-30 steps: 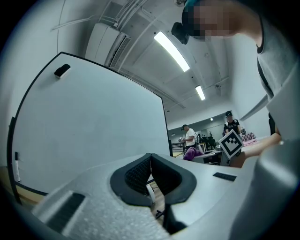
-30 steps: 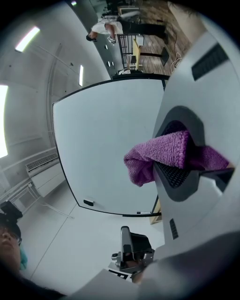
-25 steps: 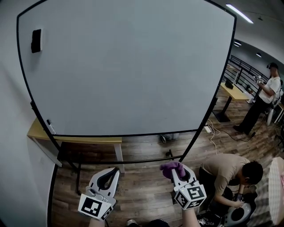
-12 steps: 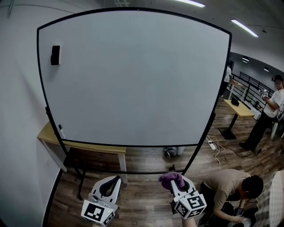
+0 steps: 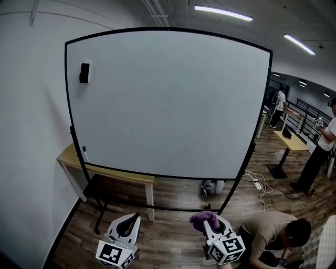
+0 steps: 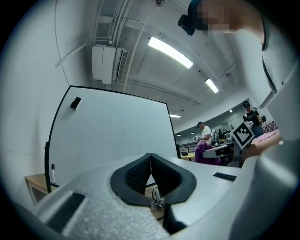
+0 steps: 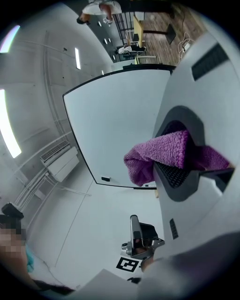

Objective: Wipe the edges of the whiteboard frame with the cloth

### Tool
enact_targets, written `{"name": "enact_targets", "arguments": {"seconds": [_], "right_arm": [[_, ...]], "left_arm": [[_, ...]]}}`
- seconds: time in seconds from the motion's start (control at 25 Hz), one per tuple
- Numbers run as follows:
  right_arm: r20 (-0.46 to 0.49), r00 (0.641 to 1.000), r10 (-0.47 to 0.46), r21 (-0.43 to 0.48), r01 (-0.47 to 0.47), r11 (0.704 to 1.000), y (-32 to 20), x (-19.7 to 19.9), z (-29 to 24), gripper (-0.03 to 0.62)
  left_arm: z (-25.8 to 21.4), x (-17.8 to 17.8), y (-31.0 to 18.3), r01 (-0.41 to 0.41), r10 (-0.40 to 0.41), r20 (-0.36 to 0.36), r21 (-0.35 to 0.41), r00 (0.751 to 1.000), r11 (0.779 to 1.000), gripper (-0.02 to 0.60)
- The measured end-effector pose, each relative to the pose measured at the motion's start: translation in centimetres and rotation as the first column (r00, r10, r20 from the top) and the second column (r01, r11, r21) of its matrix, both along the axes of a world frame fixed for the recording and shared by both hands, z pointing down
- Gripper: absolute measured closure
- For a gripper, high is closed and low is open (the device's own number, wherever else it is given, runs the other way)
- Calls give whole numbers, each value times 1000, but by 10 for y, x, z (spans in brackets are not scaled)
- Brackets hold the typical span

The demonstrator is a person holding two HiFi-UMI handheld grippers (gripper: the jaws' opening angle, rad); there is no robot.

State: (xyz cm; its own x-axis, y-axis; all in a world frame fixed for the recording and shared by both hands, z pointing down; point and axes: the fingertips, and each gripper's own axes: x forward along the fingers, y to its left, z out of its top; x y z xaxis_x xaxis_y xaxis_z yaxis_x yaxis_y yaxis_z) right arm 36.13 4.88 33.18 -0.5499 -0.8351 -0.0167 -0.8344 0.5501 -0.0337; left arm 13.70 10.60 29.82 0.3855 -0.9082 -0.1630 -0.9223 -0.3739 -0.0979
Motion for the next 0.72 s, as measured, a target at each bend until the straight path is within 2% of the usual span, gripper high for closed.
{"name": "enact_targets", "arguments": {"seconds": [0.72], "right_arm": [[14,997,-81,18,81,997,42,25,-3,519]], "left_arm": [[-3,12,60,125,-125,15,7,992,992,565]]}}
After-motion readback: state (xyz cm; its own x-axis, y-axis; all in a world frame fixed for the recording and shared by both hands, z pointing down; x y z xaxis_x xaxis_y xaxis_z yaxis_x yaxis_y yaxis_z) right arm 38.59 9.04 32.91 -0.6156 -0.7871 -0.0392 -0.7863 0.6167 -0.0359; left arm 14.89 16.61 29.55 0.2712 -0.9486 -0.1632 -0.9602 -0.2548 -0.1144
